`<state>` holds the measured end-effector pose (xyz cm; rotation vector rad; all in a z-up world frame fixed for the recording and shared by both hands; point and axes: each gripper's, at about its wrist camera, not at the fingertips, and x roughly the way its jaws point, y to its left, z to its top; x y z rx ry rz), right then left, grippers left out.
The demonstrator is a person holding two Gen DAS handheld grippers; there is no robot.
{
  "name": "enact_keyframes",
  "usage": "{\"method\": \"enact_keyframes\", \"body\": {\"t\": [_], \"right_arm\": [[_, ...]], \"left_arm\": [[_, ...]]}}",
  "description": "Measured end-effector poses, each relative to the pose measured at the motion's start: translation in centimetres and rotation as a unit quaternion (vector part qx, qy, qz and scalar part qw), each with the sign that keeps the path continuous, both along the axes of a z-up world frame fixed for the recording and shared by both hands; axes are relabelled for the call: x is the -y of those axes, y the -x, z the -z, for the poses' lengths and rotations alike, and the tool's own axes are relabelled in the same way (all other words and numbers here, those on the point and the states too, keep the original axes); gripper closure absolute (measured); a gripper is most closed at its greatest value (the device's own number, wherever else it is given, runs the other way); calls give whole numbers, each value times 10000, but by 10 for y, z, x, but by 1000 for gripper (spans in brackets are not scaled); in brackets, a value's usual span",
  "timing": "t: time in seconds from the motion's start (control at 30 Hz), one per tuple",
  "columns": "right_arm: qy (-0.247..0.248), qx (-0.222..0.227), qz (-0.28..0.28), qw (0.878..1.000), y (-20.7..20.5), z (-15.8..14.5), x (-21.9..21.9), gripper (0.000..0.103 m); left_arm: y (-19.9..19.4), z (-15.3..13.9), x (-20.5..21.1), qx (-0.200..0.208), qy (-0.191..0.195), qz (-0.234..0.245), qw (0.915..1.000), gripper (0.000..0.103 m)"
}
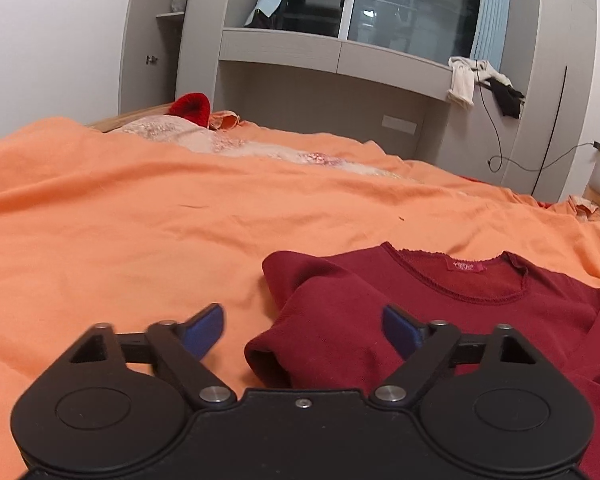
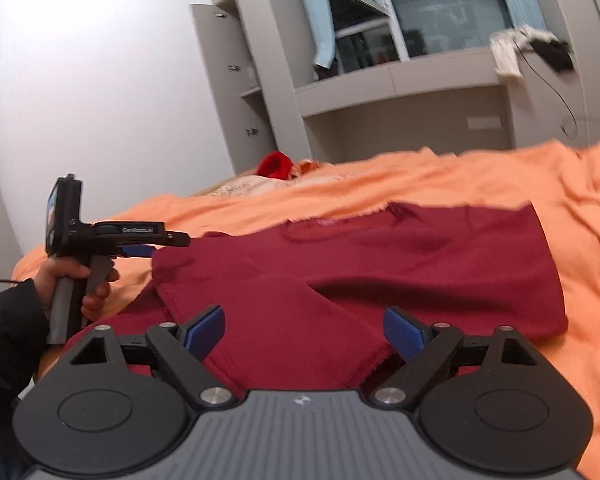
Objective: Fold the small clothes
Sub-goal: 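Grasp the side edge of the dark red sweater with the left gripper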
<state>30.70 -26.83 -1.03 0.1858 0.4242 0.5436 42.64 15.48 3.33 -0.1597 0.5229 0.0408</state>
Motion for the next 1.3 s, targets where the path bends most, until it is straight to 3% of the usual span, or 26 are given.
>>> {"method": "enact_keyframes", "body": {"t": [0.07, 0.13, 0.17, 0.33, 0.47, 0.57, 0.67, 0.73, 0.83, 0.97, 1.13, 1.3], "right_arm": [[-104, -100, 57, 9999, 0, 3, 4, 14], [-138, -84, 77, 9998, 2, 2, 5, 14], [-120, -55, 75, 9999, 3, 2, 4, 14], [16, 117, 0, 9999, 9, 1, -1, 14], [107, 68, -61, 9999, 9, 3, -6, 14], [167, 3, -103, 9998, 9, 6, -8, 14], [198, 7, -112, 9997, 10, 6, -9, 14], [196, 3, -115, 9997, 10, 6, -10, 14], [138, -34, -145, 9998, 7, 7, -9, 14], [-111, -183, -125, 9997, -5, 7, -6, 14], [-243, -298, -252, 9989, -13, 11, -5, 26], [-433, -426, -317, 9977, -26, 12, -8, 29]], "left_arm": [[-4, 3, -2, -98, 76, -7, 9999, 50], [-6, 8, -5, -211, 192, -44, 9996, 81], [-7, 9, -6, -215, 272, -44, 9994, 87], [9, -1, -12, 199, 476, -589, 9969, 92], [17, 1, -24, 44, 438, -1040, 9936, 92], [11, 15, -38, -402, 619, -1132, 9908, 90], [11, 16, -48, -391, 898, -1077, 9894, 80], [12, 11, -51, -279, 900, -1119, 9892, 58], [12, 1, -54, -4, 933, -1021, 9904, 34], [-10, -10, -60, 63, 1071, -667, 9920, 30], [-59, -15, -62, -449, 1083, -533, 9917, 25], [-95, 6, -57, -1106, 1015, -437, 9877, 24]]}}
